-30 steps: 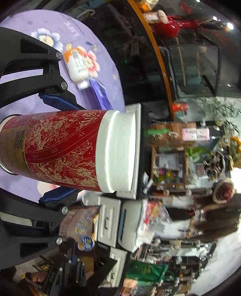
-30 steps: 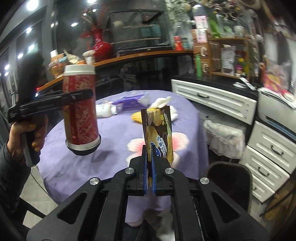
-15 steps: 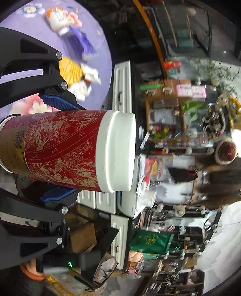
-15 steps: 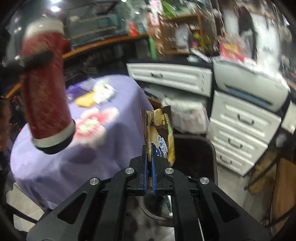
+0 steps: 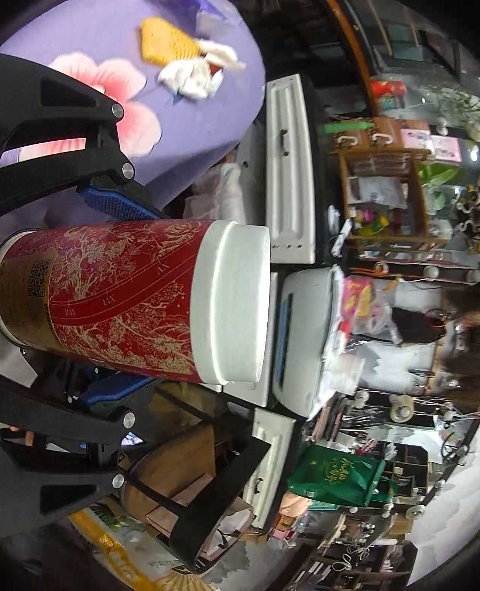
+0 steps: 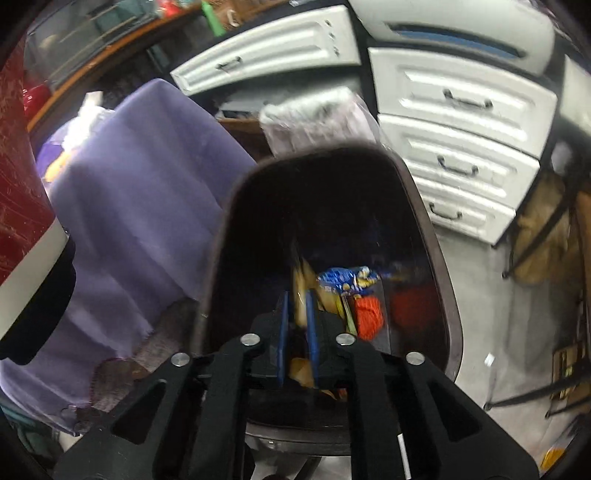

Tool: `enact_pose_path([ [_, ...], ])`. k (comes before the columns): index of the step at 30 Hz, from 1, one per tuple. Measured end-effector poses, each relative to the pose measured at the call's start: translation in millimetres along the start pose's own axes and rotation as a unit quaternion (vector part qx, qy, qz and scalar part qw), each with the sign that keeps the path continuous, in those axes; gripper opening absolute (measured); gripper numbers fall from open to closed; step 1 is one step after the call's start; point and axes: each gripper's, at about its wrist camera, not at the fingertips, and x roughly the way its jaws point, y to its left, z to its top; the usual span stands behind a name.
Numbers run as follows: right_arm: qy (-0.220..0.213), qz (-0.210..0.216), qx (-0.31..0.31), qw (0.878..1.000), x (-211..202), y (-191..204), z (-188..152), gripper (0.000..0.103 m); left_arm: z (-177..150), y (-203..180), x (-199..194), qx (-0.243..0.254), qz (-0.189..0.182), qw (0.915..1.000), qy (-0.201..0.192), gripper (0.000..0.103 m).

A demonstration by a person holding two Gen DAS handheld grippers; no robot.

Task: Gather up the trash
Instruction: 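Carry the snack wrapper over the black bin and open the right gripper, then lower the red-gold coffee cup into the bin and open the left gripper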

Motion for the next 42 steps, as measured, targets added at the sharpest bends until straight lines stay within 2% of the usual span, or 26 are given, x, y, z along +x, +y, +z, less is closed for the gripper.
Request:
enact_pose_path([
  [1,-0.002,-0.002,0.004,1.0,0.3,-3.2,-2.6,0.027,-2.8,-3.5,7.8,0.004,0.003,1.0,0.005,0.07],
  [5,-0.029,-0.009,0.025,0.999,-15.7,-19.1,-7.5,0.043,-12.0,-7.8,31.7,0.001,0.005,0.9996,0.026,0.07],
  [10,-0.068,-0.033,0.044,0.996,-50.1,-45.2,-14.0,0.052,-23.5,-14.0,61.1,-0.009,0.005,0.9987,0.05,0.07],
  [18,-0.11,-0.07,0.061,0.99,-96.0,-74.9,-29.7,0.055,-44.8,-32.8,110.3,-0.011,0.003,0.9955,0.094,0.07],
  [25,-0.133,-0.082,0.081,0.984,-120.6,-93.4,-36.4,0.056,-61.9,-48.0,143.4,-0.001,0.002,0.9914,0.131,0.07],
  [28,-0.14,-0.079,0.09,0.983,-126.6,-98.4,-35.2,0.056,-71.8,-50.3,158.3,0.004,0.014,0.9854,0.17,0.071],
  [31,-0.147,-0.081,0.089,0.982,-130.5,-96.9,-33.7,0.056,-78.1,-49.7,162.4,0.005,0.019,0.9824,0.186,0.078],
  [32,-0.147,-0.079,0.088,0.982,-131.2,-95.4,-32.7,0.056,-79.6,-49.5,162.5,0.008,0.021,0.9818,0.188,0.081],
  [35,-0.154,-0.077,0.087,0.981,-134.0,-89.9,-29.8,0.056,-82.5,-48.2,157.6,0.012,0.024,0.9816,0.189,0.081],
  [42,-0.159,-0.078,0.077,0.981,-139.0,-79.1,-21.0,0.056,-77.3,-42.9,125.9,0.016,0.024,0.987,0.158,0.083],
])
